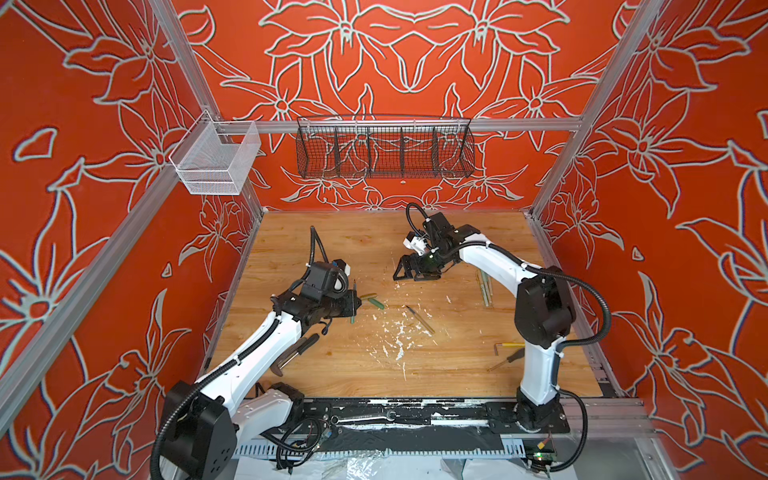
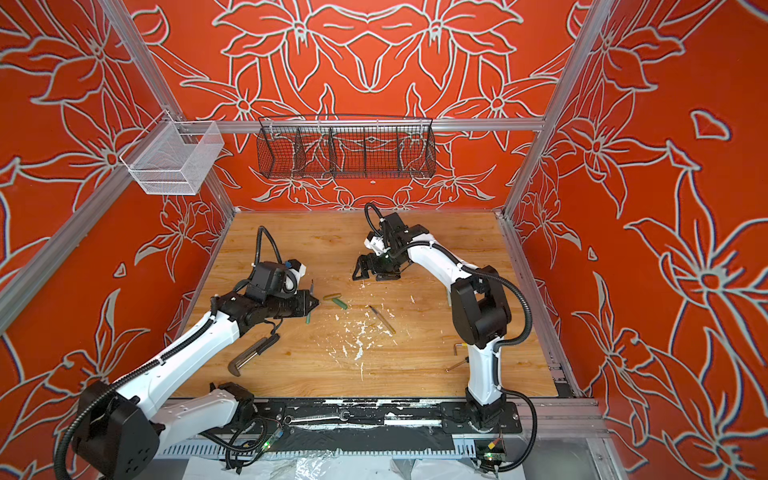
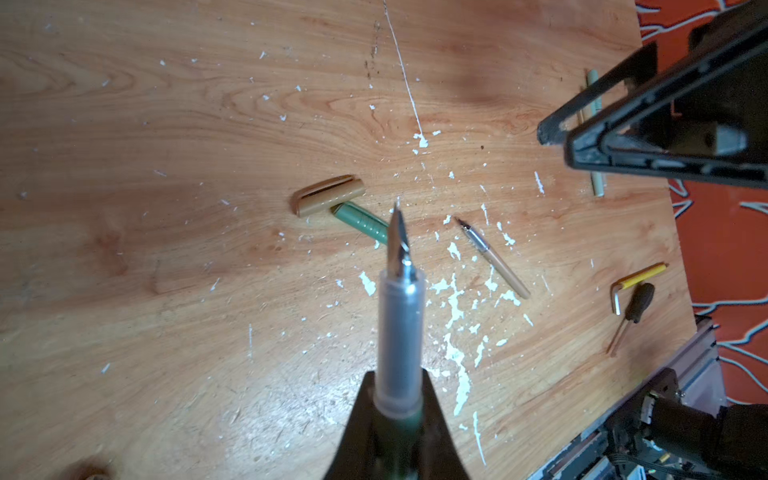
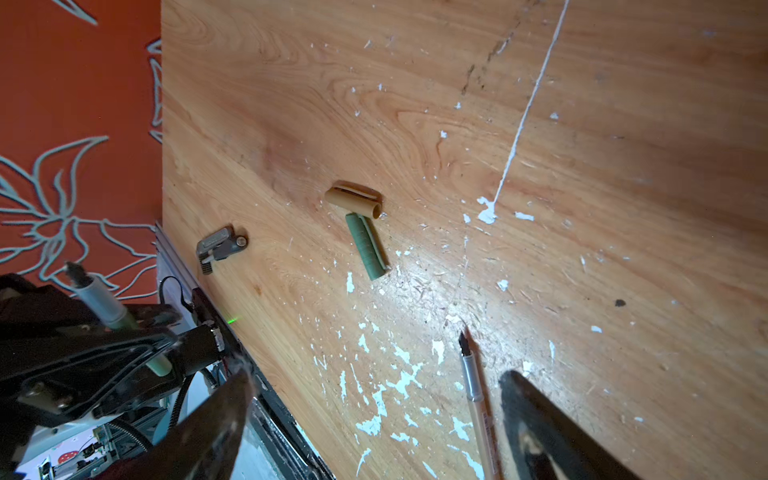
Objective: Insert the pens into the pen caps
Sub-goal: 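Move the right gripper down to the green cap and grasp it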
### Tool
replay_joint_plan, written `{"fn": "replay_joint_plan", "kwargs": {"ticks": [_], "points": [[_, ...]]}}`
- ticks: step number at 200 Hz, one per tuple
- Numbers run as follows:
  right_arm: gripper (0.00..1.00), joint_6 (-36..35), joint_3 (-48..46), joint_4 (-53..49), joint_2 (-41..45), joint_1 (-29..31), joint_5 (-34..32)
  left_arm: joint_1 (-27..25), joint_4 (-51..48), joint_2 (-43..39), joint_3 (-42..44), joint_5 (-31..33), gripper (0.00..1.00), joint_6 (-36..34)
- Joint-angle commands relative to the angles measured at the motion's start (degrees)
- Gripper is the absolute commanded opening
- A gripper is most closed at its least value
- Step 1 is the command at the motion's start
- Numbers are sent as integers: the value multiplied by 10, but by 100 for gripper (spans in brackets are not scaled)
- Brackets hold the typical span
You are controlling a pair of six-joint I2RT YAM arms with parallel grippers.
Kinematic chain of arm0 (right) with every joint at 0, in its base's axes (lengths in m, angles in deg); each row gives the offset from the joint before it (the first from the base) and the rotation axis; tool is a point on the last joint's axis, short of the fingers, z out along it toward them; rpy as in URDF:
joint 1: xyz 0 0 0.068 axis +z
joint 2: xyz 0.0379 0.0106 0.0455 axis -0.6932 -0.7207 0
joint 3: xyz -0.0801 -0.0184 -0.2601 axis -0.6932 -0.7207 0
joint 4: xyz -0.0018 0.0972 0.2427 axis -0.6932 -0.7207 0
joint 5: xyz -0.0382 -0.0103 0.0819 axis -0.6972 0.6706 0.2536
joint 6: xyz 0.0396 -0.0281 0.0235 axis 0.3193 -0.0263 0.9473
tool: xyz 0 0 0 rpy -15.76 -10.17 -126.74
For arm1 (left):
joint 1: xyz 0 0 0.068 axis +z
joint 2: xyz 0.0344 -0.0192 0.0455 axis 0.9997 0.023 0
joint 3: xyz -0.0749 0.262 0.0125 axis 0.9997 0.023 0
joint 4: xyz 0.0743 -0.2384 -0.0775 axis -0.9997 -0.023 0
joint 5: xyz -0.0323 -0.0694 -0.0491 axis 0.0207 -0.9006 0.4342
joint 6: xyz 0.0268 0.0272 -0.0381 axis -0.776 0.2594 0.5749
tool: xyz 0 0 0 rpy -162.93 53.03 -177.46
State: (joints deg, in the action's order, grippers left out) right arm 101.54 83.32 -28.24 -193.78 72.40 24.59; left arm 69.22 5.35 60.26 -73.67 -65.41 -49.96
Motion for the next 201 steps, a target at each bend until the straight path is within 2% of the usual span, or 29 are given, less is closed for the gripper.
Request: {"fn": "replay_joint_plan", "kwargs": {"ticks": [1, 38, 55, 93, 126, 176, 201], "points": [[92, -25, 32, -30, -27, 18, -12, 14, -16, -38, 33, -23, 0, -54], [78, -38, 96, -79, -96, 44, -34, 27, -3, -107, 62, -21, 0, -75], [76, -44, 128, -92, -125, 58, -42, 34, -28, -115, 51, -2, 0, -79], [76, -56, 192, -126, -184, 84, -63, 36, -71, -114, 25, -53, 0, -85], [74, -70, 246, -155, -229, 111, -88, 36, -78, -128, 24, -52, 0, -83], [67, -92, 320, -222, -284, 147, -171, 37, -94, -148, 17, -42, 0, -86], [61, -96, 345, -232, -302, 157, -216, 37, -104, -164, 12, -33, 0, -80]]}}
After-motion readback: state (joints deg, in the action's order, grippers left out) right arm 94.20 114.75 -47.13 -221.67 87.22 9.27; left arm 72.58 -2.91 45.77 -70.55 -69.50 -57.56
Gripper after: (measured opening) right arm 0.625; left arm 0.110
